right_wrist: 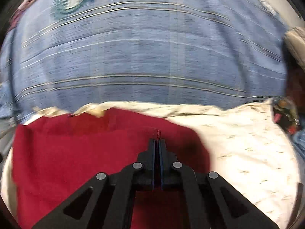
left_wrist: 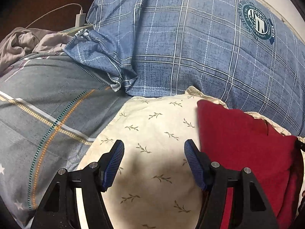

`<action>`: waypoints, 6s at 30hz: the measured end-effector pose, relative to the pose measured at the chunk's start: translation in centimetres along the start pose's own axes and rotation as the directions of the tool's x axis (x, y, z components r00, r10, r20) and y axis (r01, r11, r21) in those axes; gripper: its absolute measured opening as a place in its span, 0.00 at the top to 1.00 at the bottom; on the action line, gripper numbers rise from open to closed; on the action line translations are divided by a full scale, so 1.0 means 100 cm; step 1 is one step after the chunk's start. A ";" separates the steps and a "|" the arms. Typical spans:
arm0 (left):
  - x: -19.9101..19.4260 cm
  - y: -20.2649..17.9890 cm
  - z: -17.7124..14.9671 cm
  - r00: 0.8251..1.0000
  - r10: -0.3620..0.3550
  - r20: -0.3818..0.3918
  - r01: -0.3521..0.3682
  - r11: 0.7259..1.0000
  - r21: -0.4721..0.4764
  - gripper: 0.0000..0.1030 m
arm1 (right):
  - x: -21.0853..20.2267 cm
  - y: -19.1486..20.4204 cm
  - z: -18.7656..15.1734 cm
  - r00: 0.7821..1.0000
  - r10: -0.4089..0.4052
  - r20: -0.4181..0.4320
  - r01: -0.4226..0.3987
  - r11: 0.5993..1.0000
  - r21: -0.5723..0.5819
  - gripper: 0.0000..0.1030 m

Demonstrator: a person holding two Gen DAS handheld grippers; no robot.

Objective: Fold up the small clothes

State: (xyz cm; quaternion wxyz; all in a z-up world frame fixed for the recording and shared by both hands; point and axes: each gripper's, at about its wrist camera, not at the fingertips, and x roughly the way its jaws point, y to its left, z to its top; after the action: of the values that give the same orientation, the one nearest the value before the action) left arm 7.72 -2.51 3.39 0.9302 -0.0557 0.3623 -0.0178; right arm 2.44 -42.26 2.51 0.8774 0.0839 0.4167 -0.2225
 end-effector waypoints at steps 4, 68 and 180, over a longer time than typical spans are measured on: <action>0.002 -0.017 -0.003 1.000 -0.015 -0.002 0.015 0.999 0.044 0.37 | 0.004 -0.004 -0.002 0.997 0.033 -0.068 -0.031 0.999 0.028 0.78; 0.004 -0.073 -0.025 0.996 -0.018 -0.086 0.032 0.987 0.160 0.36 | 0.008 0.001 -0.040 0.966 0.199 -0.166 -0.194 0.980 0.048 0.35; -0.029 -0.046 -0.033 0.960 -0.261 -0.101 0.276 0.942 0.190 0.36 | -0.084 0.005 -0.078 0.840 0.534 -0.093 -0.529 0.845 0.076 0.48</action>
State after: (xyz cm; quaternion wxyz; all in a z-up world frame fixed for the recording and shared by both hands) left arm 3.40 -7.14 3.43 0.9058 -0.0088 0.3820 -0.1831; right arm -7.38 -36.49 3.98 0.8780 0.2292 0.4195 0.0245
